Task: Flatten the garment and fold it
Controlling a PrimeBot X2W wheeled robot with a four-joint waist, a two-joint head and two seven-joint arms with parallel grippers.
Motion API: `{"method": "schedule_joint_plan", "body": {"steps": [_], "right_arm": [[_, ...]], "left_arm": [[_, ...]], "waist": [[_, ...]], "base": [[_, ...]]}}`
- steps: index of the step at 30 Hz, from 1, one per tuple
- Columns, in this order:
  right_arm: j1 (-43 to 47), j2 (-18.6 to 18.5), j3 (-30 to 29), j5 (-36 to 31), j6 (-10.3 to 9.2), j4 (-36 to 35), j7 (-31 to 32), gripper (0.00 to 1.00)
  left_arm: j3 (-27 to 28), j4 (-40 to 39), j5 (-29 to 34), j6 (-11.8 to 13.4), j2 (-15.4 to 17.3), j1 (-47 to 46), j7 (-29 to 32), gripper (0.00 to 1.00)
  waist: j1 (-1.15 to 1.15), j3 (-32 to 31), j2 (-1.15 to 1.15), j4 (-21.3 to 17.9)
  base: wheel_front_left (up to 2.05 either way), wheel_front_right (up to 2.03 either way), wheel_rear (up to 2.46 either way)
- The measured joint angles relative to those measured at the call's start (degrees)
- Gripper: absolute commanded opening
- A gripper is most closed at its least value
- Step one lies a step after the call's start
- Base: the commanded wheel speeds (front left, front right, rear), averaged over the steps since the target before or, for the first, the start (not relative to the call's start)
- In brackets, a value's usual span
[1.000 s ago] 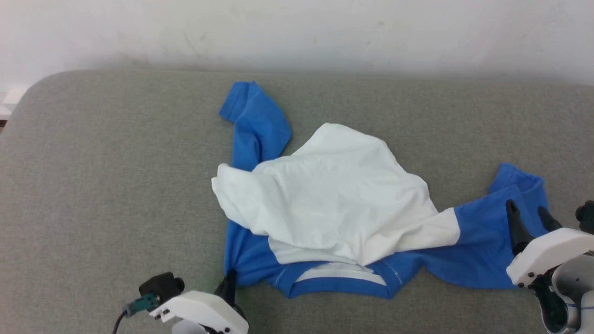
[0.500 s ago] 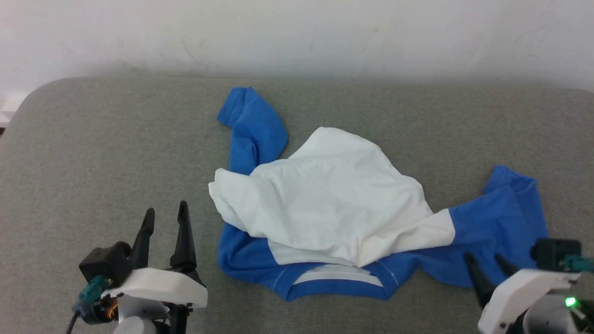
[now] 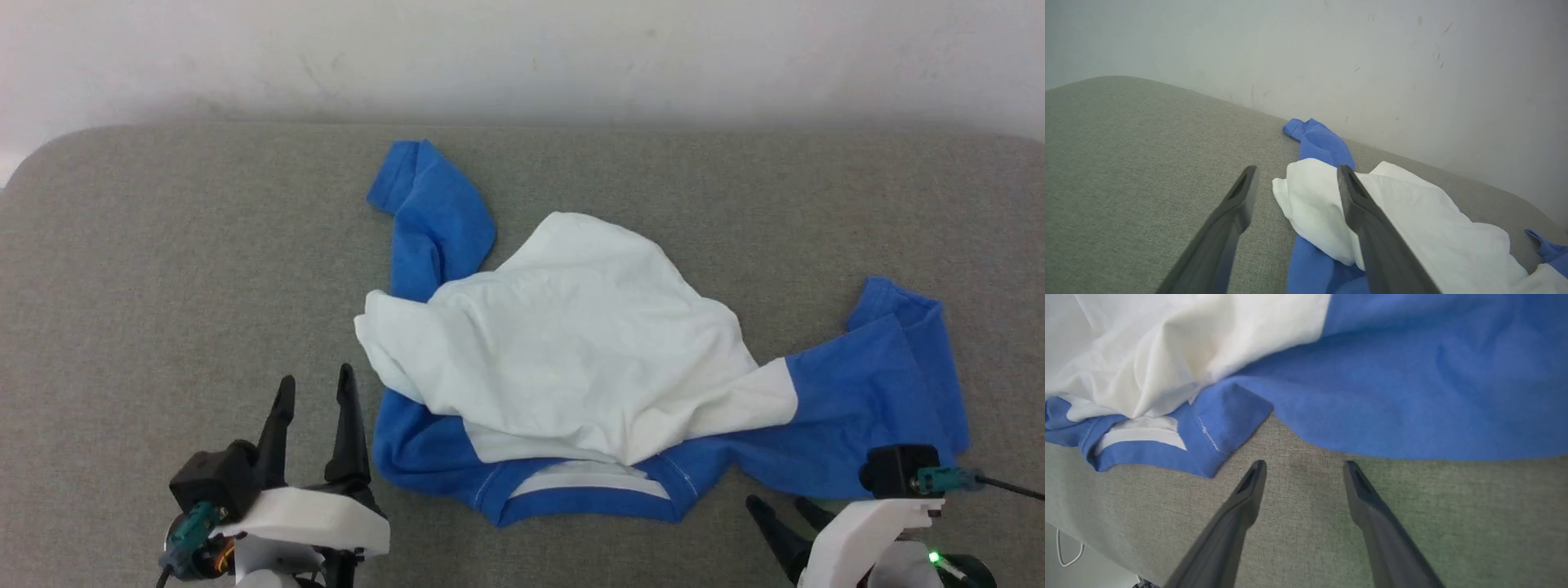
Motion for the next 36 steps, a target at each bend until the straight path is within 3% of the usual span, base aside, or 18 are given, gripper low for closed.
{"method": "schedule_joint_plan", "body": {"steps": [14,15,16,25,36], "right_arm": [[-7.39,-0.03,-1.79,-0.1,0.01,7.97,-2.85,1.0],[-7.5,-0.03,-1.79,-0.1,0.01,8.13,-2.83,0.25],[-7.6,-0.04,-1.77,-0.15,0.01,8.22,-2.83,0.0],[-7.84,-0.1,-1.37,-0.89,0.0,7.16,-2.96,0.0],[-7.09,-0.09,-0.99,-0.89,0.0,4.09,-2.7,0.0]], "left_arm": [[2.9,2.13,2.53,-3.34,-2.13,-0.11,0.0,1.0],[2.99,2.27,2.59,-3.55,-2.33,-0.13,0.0,1.0],[3.08,2.42,2.61,-3.76,-2.54,-0.13,0.0,1.0],[2.77,4.82,2.56,-4.23,-3.33,-0.14,1.76,1.0],[0.93,4.76,-3.2,0.04,-3.98,0.38,23.04,1.0]], "waist": [[0.0,1.23,0.0,1.18],[0.0,1.28,0.0,1.14],[0.0,1.33,0.0,1.1],[0.0,1.74,0.0,0.56],[0.0,1.54,0.0,0.64]], "base": [[0.0,0.0,0.0],[0.0,0.0,0.0],[0.0,0.0,0.0],[0.0,0.0,0.0],[0.0,0.0,0.0]]}}
